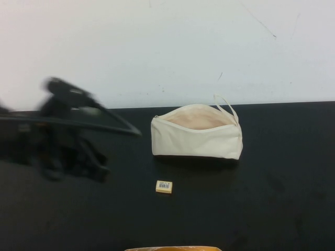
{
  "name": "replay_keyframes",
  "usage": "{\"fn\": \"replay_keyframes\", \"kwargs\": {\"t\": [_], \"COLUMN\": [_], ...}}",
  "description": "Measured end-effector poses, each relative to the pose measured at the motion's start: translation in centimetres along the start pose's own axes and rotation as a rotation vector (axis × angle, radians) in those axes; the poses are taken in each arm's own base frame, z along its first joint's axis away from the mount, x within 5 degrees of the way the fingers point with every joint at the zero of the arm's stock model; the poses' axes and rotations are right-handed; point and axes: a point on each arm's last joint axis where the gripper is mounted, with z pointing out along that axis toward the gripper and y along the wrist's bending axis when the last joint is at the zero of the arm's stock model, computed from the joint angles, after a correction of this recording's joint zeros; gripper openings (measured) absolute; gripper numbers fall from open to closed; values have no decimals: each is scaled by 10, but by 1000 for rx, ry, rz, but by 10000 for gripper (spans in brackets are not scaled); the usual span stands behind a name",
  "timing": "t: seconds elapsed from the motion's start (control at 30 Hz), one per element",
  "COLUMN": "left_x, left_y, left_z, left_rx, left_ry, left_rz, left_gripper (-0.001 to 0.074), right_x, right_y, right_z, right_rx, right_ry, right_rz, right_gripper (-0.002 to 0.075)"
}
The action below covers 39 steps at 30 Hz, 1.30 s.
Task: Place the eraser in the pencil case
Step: Pick up the eraser from the table
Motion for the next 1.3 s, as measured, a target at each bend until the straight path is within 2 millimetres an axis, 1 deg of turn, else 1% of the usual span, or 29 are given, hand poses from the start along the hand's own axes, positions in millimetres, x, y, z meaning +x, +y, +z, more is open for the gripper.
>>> {"fn": "replay_keyframes", "kwargs": {"t": [0.13, 0.23, 0.3, 0.37, 0.43, 0.5, 0.53, 0.57, 0.63, 0.83, 0.97, 1.17, 1.23, 1.3], "left_x": [-14, -24, -29, -32, -34, -36, -35, -36, -36, -25, -17, -20, -20, -20], "left_y": [-15, -25, -31, -39, -48, -55, -57, -60, -63, -57, -53, -52, -52, -52], "left_z": [41, 63, 76, 92, 105, 119, 126, 132, 143, 176, 190, 196, 197, 199], "left_rx": [22, 23, 29, 42, 50, 51, 50, 48, 38, 18, 14, -3, -6, -5], "left_ry": [83, 99, 109, 134, 160, 186, 201, 214, 234, 304, 346, 310, 303, 293], "left_rz": [154, 242, 304, 380, 455, 527, 558, 595, 651, 746, 785, 801, 804, 796], "left_gripper": [-1, 1, 27, 90, 179, 291, 330, 368, 405, 407, 406, 398, 382, 340], "right_x": [0, 0, 0, 0, 0, 0, 0, 0, 0, 0, 0, 0, 0, 0], "right_y": [0, 0, 0, 0, 0, 0, 0, 0, 0, 0, 0, 0, 0, 0], "right_z": [0, 0, 0, 0, 0, 0, 0, 0, 0, 0, 0, 0, 0, 0], "right_rx": [0, 0, 0, 0, 0, 0, 0, 0, 0, 0, 0, 0, 0, 0], "right_ry": [0, 0, 0, 0, 0, 0, 0, 0, 0, 0, 0, 0, 0, 0], "right_rz": [0, 0, 0, 0, 0, 0, 0, 0, 0, 0, 0, 0, 0, 0], "right_gripper": [-1, -1, -1, -1, -1, -1, -1, -1, -1, -1, -1, -1, -1, -1]}}
